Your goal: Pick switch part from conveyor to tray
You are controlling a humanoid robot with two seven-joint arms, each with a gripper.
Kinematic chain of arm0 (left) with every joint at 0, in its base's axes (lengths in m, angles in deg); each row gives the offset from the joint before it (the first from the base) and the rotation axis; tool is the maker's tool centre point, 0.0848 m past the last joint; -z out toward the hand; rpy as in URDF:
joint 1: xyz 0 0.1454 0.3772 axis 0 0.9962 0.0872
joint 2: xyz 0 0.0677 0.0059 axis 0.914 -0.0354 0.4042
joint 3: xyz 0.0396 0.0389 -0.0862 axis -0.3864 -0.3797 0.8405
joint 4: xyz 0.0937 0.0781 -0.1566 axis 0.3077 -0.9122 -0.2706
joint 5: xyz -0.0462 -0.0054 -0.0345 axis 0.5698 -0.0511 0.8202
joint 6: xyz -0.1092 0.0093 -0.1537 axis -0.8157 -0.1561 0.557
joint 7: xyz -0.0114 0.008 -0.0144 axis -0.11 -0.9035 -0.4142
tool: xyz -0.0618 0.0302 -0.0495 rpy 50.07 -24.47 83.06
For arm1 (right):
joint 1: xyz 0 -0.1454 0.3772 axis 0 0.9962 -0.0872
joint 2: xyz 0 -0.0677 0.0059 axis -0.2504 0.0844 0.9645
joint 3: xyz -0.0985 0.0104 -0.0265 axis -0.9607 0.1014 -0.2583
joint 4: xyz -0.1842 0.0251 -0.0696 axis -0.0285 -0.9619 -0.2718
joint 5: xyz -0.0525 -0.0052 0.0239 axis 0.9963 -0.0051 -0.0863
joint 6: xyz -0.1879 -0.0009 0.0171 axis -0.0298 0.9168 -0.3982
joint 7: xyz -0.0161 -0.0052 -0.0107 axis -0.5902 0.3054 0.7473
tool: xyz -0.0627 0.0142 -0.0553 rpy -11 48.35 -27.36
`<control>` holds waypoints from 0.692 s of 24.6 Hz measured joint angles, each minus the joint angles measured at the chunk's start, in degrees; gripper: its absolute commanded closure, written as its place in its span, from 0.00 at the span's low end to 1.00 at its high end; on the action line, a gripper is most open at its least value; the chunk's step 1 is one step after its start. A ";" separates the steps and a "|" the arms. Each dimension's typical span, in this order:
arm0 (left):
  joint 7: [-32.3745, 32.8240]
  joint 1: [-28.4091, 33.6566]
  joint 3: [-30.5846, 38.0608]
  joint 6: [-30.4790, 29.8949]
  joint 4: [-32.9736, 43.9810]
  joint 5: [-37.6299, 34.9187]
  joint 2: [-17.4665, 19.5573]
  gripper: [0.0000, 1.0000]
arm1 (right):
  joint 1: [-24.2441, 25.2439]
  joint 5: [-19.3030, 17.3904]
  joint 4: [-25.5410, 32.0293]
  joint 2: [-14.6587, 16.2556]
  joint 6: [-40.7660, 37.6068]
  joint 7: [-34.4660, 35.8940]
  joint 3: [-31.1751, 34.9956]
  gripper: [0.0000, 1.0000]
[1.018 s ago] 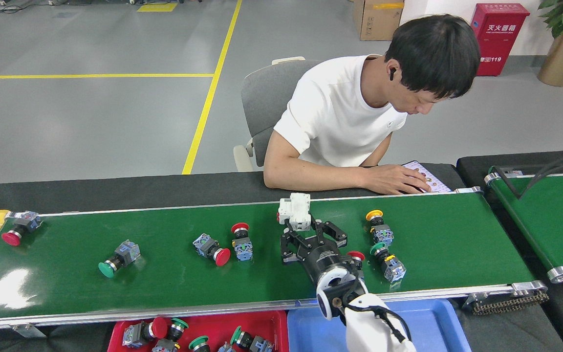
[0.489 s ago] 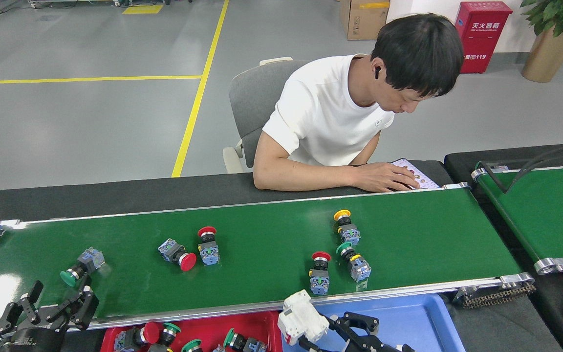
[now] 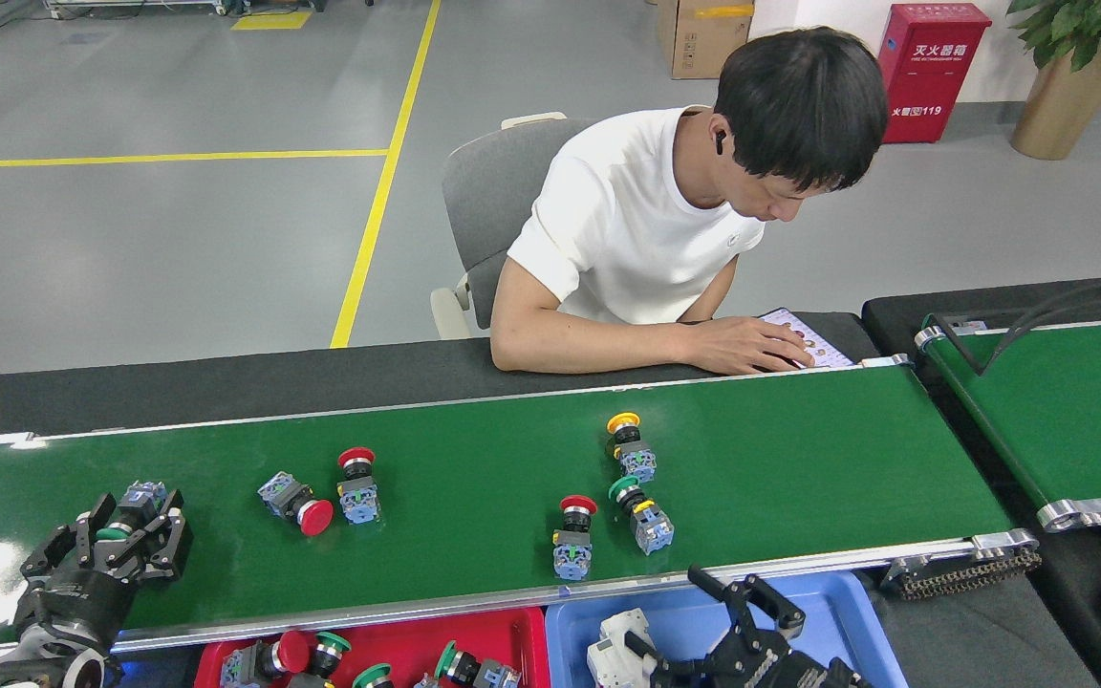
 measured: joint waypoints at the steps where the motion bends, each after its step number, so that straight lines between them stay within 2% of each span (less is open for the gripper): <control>1: -0.16 -0.10 -0.15 -0.73 -0.05 0.02 0.12 0.96 | -1.57 0.05 -0.60 -0.59 2.88 -0.32 0.52 0.03; 3: -0.43 -0.06 -0.20 -1.80 -0.07 0.28 0.12 0.96 | -3.41 0.08 -1.32 -0.61 9.36 -0.65 1.23 0.02; 5: -0.74 0.42 -0.02 -2.43 0.25 0.68 0.07 0.96 | -3.23 0.07 -1.61 0.00 13.67 -0.78 3.08 0.02; 8: -1.39 4.01 0.21 -2.98 5.06 3.96 0.13 0.96 | 0.18 -0.04 -2.14 2.12 15.88 -0.99 7.12 0.02; 13: -1.76 19.44 1.71 -3.56 25.07 7.62 0.20 0.95 | 6.08 -0.11 -2.24 3.46 12.31 4.77 10.56 0.02; 17: -2.40 31.51 -0.40 -3.67 38.81 6.45 -2.35 0.92 | 7.08 -0.11 -2.24 3.44 8.67 6.43 11.36 0.02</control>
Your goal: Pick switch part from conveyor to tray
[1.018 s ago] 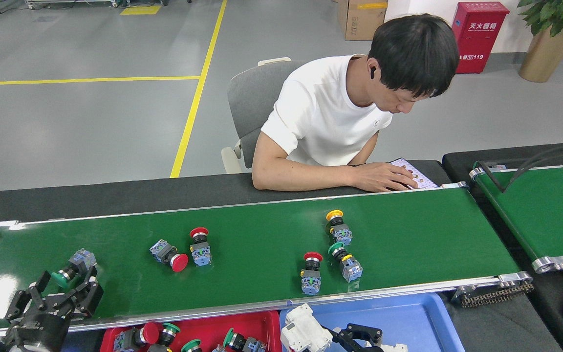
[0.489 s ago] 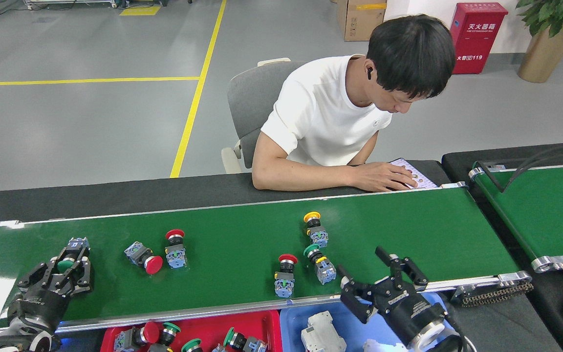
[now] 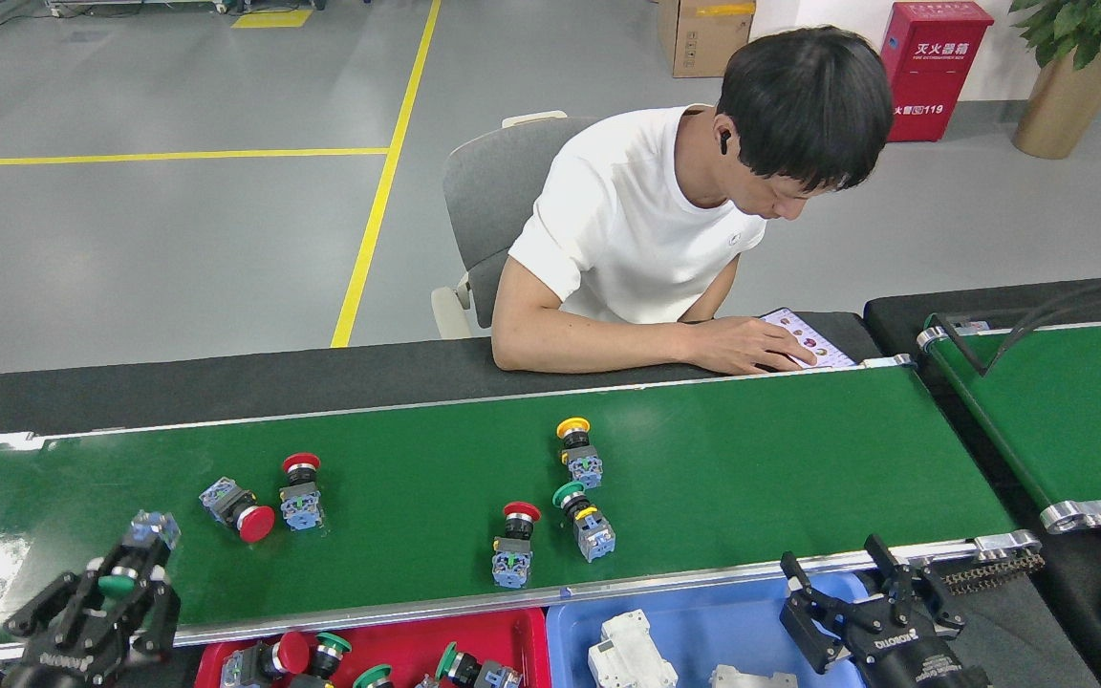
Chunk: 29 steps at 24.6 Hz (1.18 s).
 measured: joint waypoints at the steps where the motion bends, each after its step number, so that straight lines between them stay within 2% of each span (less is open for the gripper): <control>1: -0.19 1.16 -2.18 -0.01 1.32 -1.17 -0.44 0.91 | -0.10 0.01 -0.03 -0.02 -0.36 0.10 -0.01 0.02; 4: -1.57 2.24 -8.53 -0.14 2.59 -5.21 -0.63 0.82 | -1.94 0.20 -0.41 -1.32 -0.47 0.25 -0.72 0.03; 5: -2.17 2.39 -9.69 -0.14 2.64 -6.34 -0.64 0.74 | -3.26 0.36 -0.53 -2.33 -0.48 0.43 -1.45 0.03; 7: -2.72 2.85 -10.41 -0.15 2.70 -7.21 -0.84 0.42 | -6.90 1.14 -1.91 -4.44 -0.48 -0.36 -4.35 0.03; 8: -2.91 3.09 -10.46 -0.26 2.72 -7.32 -1.08 0.32 | -8.85 1.49 -3.26 -5.58 -0.48 -1.36 -6.24 0.03; 10: -3.11 3.32 -10.45 -0.35 2.76 -7.37 -1.79 0.21 | -12.44 2.12 -5.98 -7.72 -0.52 -2.22 -10.27 0.03; 11: -3.17 3.39 -10.45 -0.38 2.79 -7.37 -1.94 0.03 | -14.26 2.37 -7.57 -8.65 -0.57 -2.51 -12.61 0.03; 12: -3.23 3.50 -10.41 -0.38 2.80 -7.37 -1.94 0.00 | -16.27 2.61 -9.63 -9.63 -0.60 -2.74 -15.29 0.03; 15: -3.35 3.78 -10.32 -0.38 2.97 -7.37 -1.94 0.00 | -20.95 3.00 -15.28 -12.83 -0.64 -2.92 -21.62 0.04; 18: -3.41 3.86 -9.58 -0.36 3.36 -7.11 -2.12 0.00 | -22.52 4.59 -19.06 -15.30 -0.70 -2.95 -24.68 0.11; 20: -3.44 3.86 -7.12 -0.28 3.42 -5.44 -3.56 0.00 | -22.72 6.06 -22.02 -16.88 -0.74 -2.97 -25.96 0.25; 21: -3.61 3.85 -5.44 -0.25 3.39 -4.38 -4.48 0.00 | -22.99 6.93 -23.53 -17.82 -0.75 -2.98 -26.49 0.46; 22: -3.67 3.86 -3.47 -0.22 3.27 -3.24 -5.49 0.00 | -23.41 7.61 -24.54 -18.39 -0.81 -2.99 -26.81 0.74; 23: -3.47 3.88 -0.96 -0.17 2.92 -1.89 -6.40 0.00 | -24.06 8.20 -25.16 -18.61 -0.82 -2.99 -27.06 0.87; 29: 2.34 4.03 8.57 -0.01 -1.95 6.86 -7.76 0.00 | -24.82 8.62 -25.77 -18.64 -0.71 -3.14 -27.22 0.92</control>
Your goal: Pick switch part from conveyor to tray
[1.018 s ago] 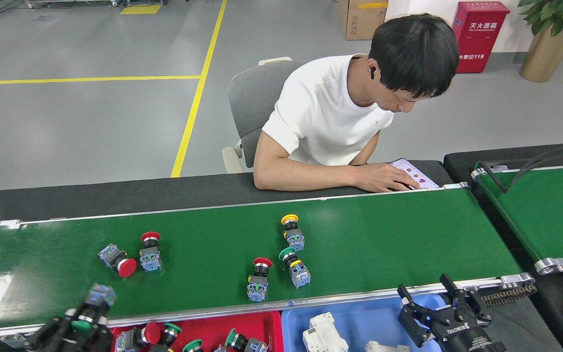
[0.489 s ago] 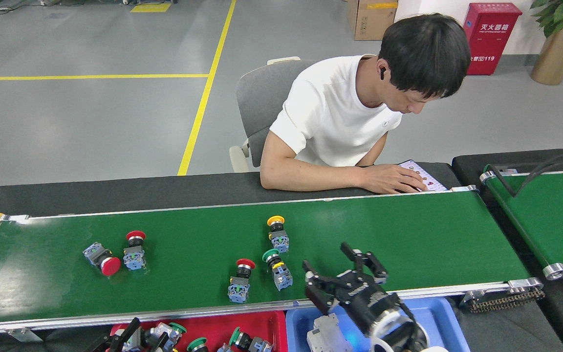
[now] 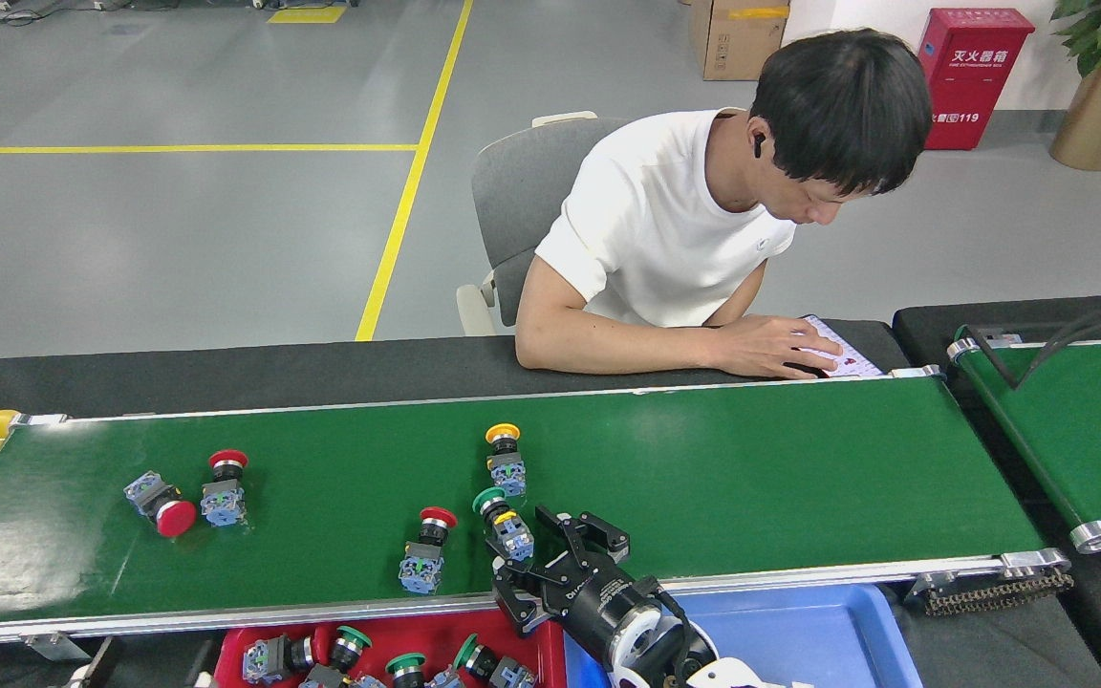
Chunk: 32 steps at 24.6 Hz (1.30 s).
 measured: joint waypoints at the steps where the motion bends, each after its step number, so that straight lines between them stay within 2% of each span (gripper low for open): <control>1: 0.55 -0.06 0.75 0.14 -0.84 0.40 0.01 0.00 | 0.00 -0.05 0.00 0.00 -0.15 -0.29 0.00 0.93; 5: 1.30 -2.01 1.58 0.71 -2.25 0.47 0.03 0.00 | 0.01 -0.23 0.23 0.05 -2.39 -0.75 -0.01 0.93; 8: 1.50 -6.04 1.16 2.54 -3.50 -1.92 0.30 0.00 | 0.66 -0.89 3.94 0.20 -5.61 -0.89 0.23 0.92; 11: 1.58 -12.85 1.08 3.85 -8.58 -6.90 1.04 0.00 | 3.70 -4.13 10.67 4.15 -11.65 -1.03 0.71 0.91; 13: 1.61 -18.19 1.08 4.24 -13.79 -9.77 1.12 0.00 | 6.28 -7.04 14.17 7.37 -16.97 -1.15 0.95 0.82; 14: 1.62 -20.51 1.07 4.31 -16.38 -10.88 1.35 0.00 | 7.26 -8.45 15.09 8.18 -20.19 -1.22 0.94 0.69; 15: 1.64 -22.71 1.03 4.34 -18.90 -11.61 1.88 0.00 | 7.71 -9.63 15.46 8.54 -23.09 -1.49 0.95 0.31; 16: 1.65 -24.51 0.95 4.37 -21.15 -11.97 2.69 0.00 | 7.82 -10.57 15.63 8.55 -25.50 -2.19 0.94 0.00; 22: 1.83 -33.18 -2.98 5.32 -32.23 -12.23 6.36 0.00 | 6.17 -16.64 13.92 8.38 -30.30 -7.90 1.16 0.01; 27: 1.58 -38.24 -6.09 6.32 -40.03 -12.23 7.63 0.00 | 4.38 -17.16 13.73 8.35 -30.68 -9.03 5.10 0.01; 31: 1.20 -39.80 -7.40 6.68 -43.36 -12.24 9.59 0.19 | 4.36 -17.18 13.98 7.43 -26.53 -9.96 12.20 0.02; 32: 1.16 -39.82 -7.90 6.83 -43.77 -12.23 10.25 0.27 | 4.25 -17.18 14.13 7.45 -24.67 -9.99 14.85 0.02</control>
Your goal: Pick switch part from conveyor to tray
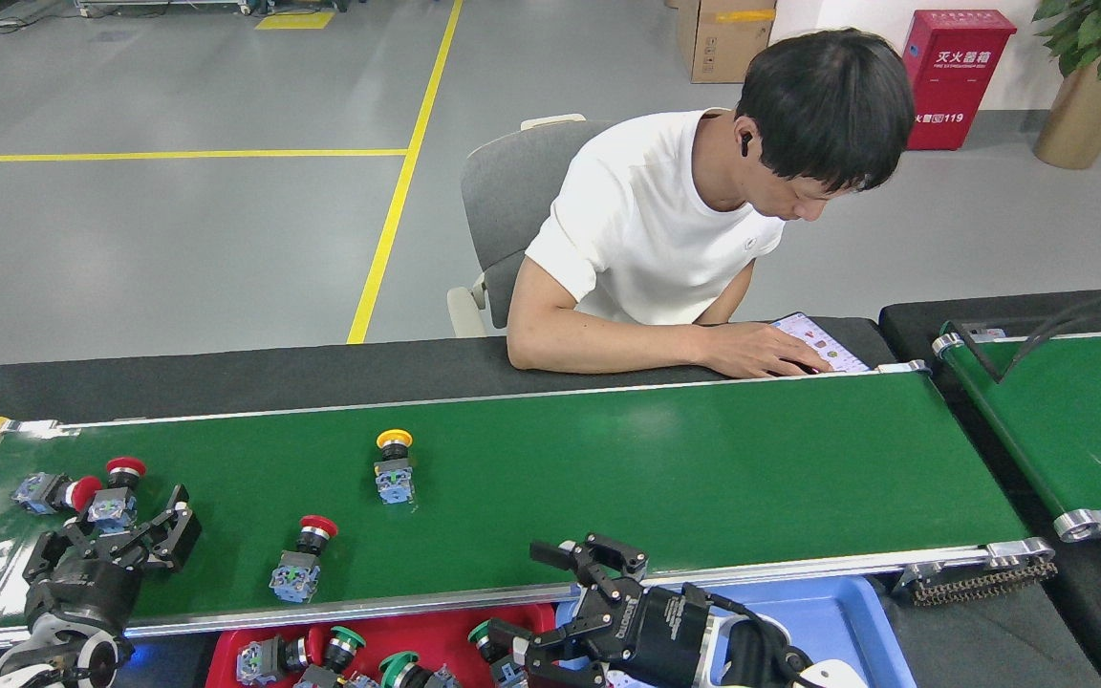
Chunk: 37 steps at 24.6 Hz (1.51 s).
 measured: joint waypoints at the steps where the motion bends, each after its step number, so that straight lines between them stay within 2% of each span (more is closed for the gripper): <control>1: -0.15 -0.03 -0.30 0.16 -0.30 0.03 0.55 0.51 | -0.20 0.00 0.14 0.04 1.62 -0.02 2.55 0.03; 2: -0.61 -0.04 -0.49 0.09 -0.52 0.08 0.88 0.72 | -0.40 0.00 0.39 0.22 3.44 -0.05 5.58 0.03; 3: -1.02 -0.04 -0.62 -0.37 -0.65 0.09 1.16 0.87 | -0.45 0.00 0.71 0.65 4.50 -0.06 8.57 0.04; 4: -1.29 -0.04 -0.68 -0.80 -0.73 0.09 1.50 0.94 | -0.44 0.00 1.01 1.17 5.82 -0.07 11.73 0.04; 5: -1.56 -0.04 -0.68 -1.42 -0.75 0.16 1.86 0.95 | -0.41 0.00 1.32 1.64 6.74 -0.08 15.28 0.04; 8: -2.28 -0.02 -0.67 -3.04 -0.74 0.65 1.98 0.95 | 1.94 0.41 2.42 2.15 8.84 -0.22 22.69 0.05; 11: -3.19 1.45 -0.48 -3.61 0.93 1.88 1.91 0.95 | 9.03 2.90 5.21 3.50 10.72 0.12 26.49 0.07; 13: -3.71 5.55 -0.48 -3.95 6.13 3.64 1.91 0.95 | 13.75 5.73 8.26 3.80 11.37 1.48 27.70 0.07; 16: -3.99 15.85 -0.25 -4.60 19.63 6.49 1.66 0.95 | 18.61 10.33 11.87 3.76 11.76 5.43 27.82 0.07; 18: -4.05 21.99 -0.12 -4.81 28.39 7.27 1.07 0.95 | 19.93 12.09 13.11 3.73 11.81 8.15 27.82 0.07; 22: -4.17 32.94 -1.51 -5.09 43.66 6.76 -1.59 0.94 | 20.25 12.72 13.46 3.64 11.86 10.23 27.83 0.07; 25: -4.99 37.24 -8.25 -5.85 48.39 3.00 -1.93 0.93 | 20.25 12.74 13.48 3.56 11.89 11.40 27.86 0.06; 28: -6.16 38.28 -13.71 -5.98 48.78 -2.45 -2.44 0.92 | 20.26 12.74 13.48 3.56 11.89 12.07 27.89 0.05; 30: -6.69 39.25 -15.04 -6.10 48.79 -4.48 -3.27 0.84 | 20.25 12.74 13.48 3.56 11.91 12.31 27.90 0.04; 31: -7.13 39.86 -15.15 -6.10 48.80 -4.73 -3.25 0.71 | 20.25 12.74 13.48 3.56 11.93 12.49 27.90 0.04; 32: -7.67 40.41 -15.14 -6.08 48.85 -4.78 -3.25 0.52 | 20.25 12.75 13.48 3.56 12.03 12.58 27.90 0.03; 33: -8.26 40.87 -15.15 -6.08 48.94 -4.80 -3.25 0.38 | 20.25 12.74 13.48 3.56 12.07 12.68 27.90 0.02; 34: -8.98 41.46 -15.14 -6.08 49.01 -4.82 -3.25 0.08 | 20.27 12.71 13.49 3.56 12.07 12.73 27.90 0.00; 35: -9.71 42.25 -15.14 -6.18 49.00 -4.86 -3.23 0.00 | 20.31 12.67 13.57 3.50 12.06 12.75 27.91 0.00; 37: -10.66 43.66 -15.05 -6.35 48.99 -4.88 -3.10 0.00 | 20.63 12.65 13.82 3.15 11.59 12.86 27.90 0.00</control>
